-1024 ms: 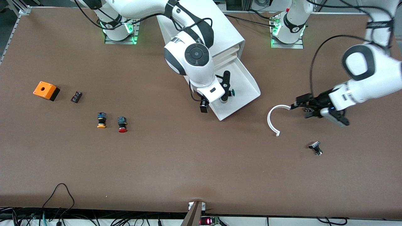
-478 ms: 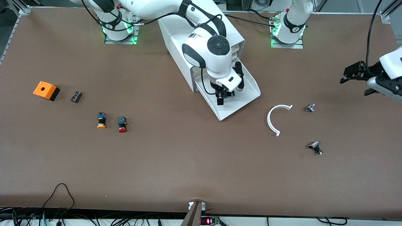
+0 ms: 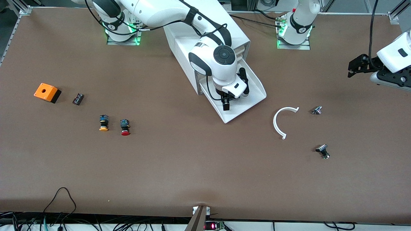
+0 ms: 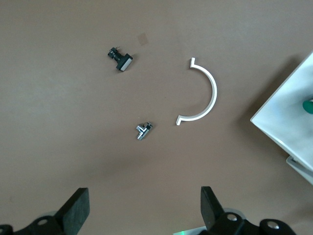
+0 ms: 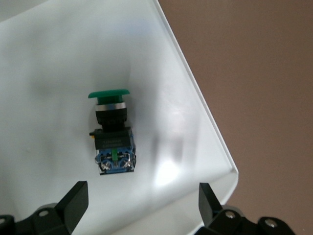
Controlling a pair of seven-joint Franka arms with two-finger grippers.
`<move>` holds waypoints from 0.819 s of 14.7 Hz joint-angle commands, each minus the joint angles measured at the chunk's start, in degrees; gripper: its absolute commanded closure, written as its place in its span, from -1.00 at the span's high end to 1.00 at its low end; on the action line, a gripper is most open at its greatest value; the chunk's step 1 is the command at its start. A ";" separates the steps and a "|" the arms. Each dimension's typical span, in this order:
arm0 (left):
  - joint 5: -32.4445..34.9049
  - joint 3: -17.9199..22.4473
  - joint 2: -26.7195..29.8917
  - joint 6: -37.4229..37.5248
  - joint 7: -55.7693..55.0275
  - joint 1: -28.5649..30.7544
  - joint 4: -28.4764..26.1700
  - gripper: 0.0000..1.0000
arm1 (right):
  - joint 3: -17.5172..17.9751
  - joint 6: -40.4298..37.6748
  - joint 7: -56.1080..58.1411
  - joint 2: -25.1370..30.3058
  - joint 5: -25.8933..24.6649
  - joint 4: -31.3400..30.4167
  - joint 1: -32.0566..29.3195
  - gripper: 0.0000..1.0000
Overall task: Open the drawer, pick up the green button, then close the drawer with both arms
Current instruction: 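Lower the right gripper into the drawer while the left gripper withdraws, then grasp the green push button in the drawer with the right gripper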
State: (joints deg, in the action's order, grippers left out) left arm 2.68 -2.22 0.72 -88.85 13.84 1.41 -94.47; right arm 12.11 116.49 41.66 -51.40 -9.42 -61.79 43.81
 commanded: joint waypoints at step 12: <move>0.49 0.73 -0.46 1.84 -2.85 0.09 0.51 1.00 | 2.22 1.90 0.52 -3.10 -1.04 2.47 0.32 1.00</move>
State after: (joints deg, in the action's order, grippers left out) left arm 2.68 -1.52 0.29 -87.81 11.51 1.43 -94.58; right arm 13.50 118.43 41.70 -52.60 -9.42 -61.72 44.10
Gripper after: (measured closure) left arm 0.000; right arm 0.000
